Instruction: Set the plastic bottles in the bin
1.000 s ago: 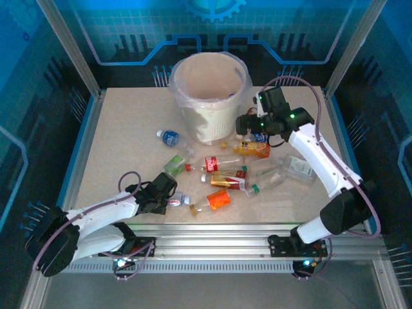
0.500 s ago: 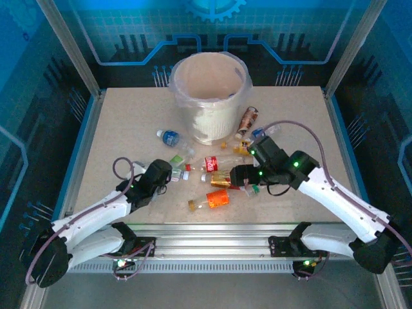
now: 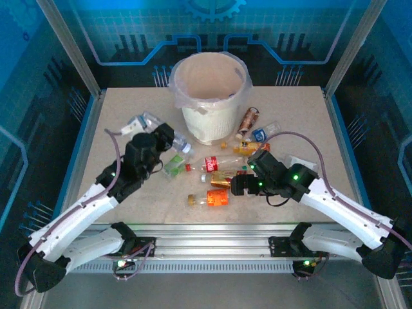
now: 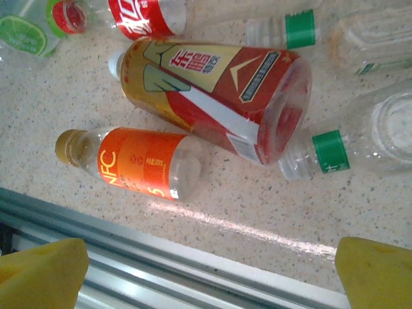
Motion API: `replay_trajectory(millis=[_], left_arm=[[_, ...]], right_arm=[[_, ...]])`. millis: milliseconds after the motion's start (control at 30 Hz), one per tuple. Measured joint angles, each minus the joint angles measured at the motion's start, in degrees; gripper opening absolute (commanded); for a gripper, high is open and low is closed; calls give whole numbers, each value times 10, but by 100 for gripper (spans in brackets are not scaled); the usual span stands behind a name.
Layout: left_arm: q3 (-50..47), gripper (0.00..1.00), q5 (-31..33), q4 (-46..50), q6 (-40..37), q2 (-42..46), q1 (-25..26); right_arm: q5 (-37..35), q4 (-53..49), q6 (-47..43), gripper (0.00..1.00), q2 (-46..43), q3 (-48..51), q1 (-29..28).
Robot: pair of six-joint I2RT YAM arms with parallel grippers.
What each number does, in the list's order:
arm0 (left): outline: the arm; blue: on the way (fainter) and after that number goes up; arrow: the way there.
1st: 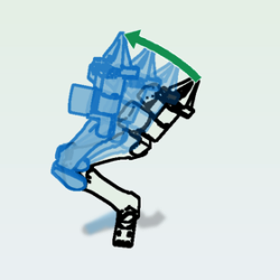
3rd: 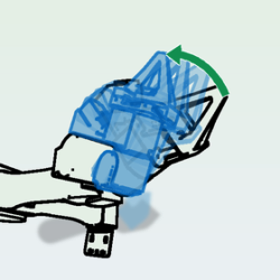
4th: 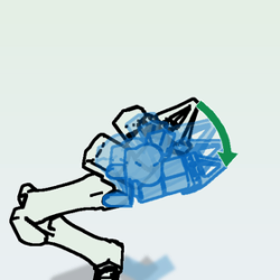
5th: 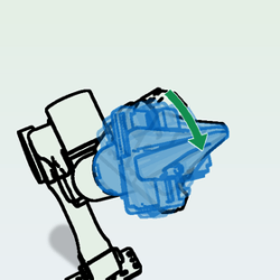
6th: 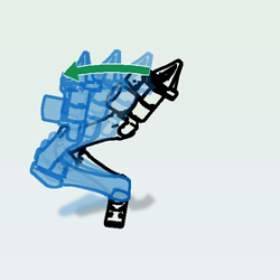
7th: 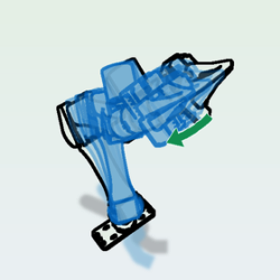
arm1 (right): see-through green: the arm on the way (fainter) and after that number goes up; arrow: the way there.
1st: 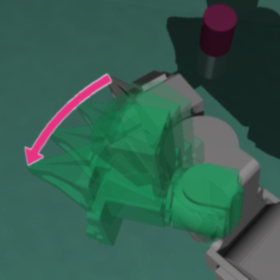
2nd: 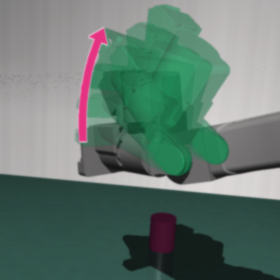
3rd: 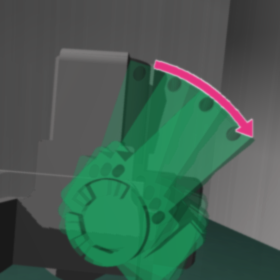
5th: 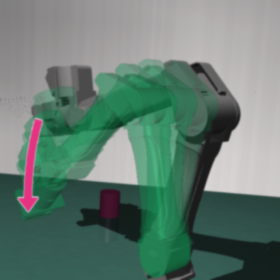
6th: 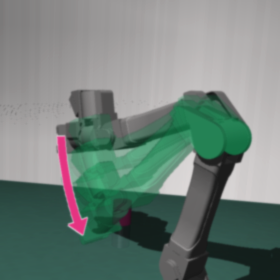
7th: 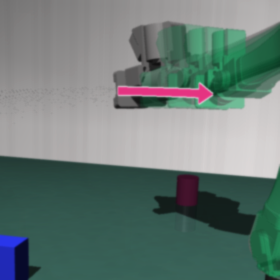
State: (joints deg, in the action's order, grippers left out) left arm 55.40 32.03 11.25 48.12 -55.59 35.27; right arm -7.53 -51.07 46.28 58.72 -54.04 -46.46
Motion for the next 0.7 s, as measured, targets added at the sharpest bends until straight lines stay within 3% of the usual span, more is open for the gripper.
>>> replay_trajectory(millis=[167,333,700], left_arm=[[137,38,-70,-35,-148,-81,-36],[293,37,-151,-58,-246,-205,-75],[568,37,-273,-68,-338,-448,-111]], right_arm=[[-17,7,0,100,0,0,1],[-28,11,4,100,1,0,5],[-32,12,15,100,5,0,14]])
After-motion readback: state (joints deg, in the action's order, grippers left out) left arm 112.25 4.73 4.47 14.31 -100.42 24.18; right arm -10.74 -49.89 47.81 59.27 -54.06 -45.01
